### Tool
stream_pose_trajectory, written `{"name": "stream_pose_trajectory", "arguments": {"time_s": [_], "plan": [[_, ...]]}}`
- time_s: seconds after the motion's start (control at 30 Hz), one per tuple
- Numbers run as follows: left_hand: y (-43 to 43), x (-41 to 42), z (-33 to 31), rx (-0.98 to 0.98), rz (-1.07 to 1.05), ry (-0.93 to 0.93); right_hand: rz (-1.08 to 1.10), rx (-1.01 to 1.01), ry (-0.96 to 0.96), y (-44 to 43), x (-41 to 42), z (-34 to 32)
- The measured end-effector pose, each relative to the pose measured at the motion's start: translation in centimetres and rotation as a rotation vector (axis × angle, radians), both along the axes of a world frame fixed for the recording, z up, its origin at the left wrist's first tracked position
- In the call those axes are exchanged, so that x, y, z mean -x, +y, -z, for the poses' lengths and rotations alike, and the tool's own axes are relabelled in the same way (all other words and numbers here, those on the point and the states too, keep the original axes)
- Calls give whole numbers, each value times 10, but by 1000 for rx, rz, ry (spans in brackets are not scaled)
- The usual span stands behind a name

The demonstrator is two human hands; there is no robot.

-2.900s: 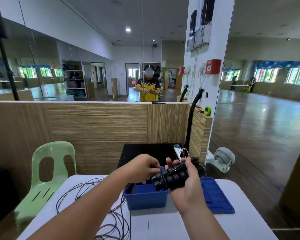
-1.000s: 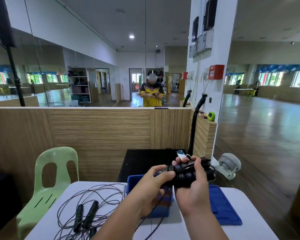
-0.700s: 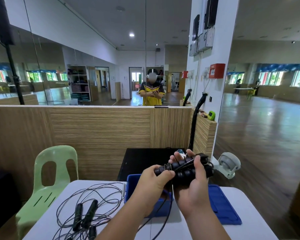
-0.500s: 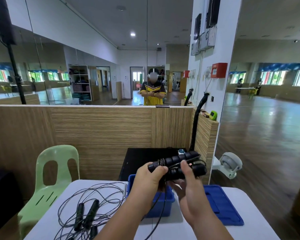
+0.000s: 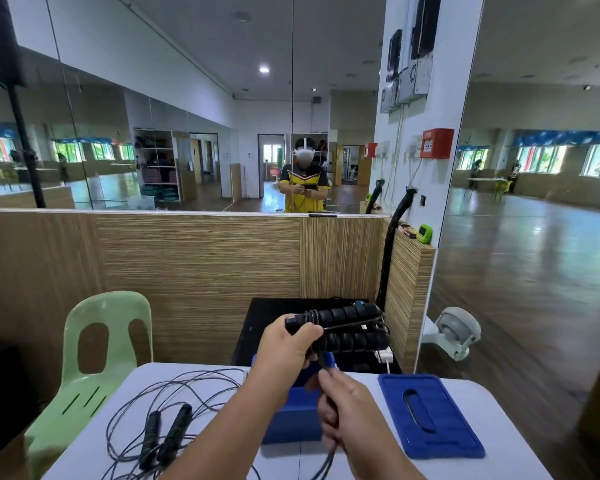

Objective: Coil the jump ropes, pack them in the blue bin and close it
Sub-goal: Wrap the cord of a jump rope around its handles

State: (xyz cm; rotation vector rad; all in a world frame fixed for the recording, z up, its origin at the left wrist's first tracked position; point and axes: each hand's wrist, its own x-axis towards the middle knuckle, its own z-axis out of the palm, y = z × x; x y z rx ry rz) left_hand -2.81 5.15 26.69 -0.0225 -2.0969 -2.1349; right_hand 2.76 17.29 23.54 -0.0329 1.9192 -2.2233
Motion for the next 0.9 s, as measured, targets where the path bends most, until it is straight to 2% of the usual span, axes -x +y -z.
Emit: {"name": "stream_pose_trajectory", "arguments": {"time_s": [0.27,0.37,0.63,0.77,0.9], "plan": [[19,-2,7,-172,-58,-131,-38,-427,298,15,6,7],[24,-3,7,-206,-73,-145,-45,-497,341,20,10,8],[35,-8,3,-260,-111,-214,-145,-402,330,26,14,15],[39,-9,1,-280,-174,-169,-189,-400,337,27,18,19],[40,-16,-6,-253,-175,-160,-262,-341,267,34,23,25]]}}
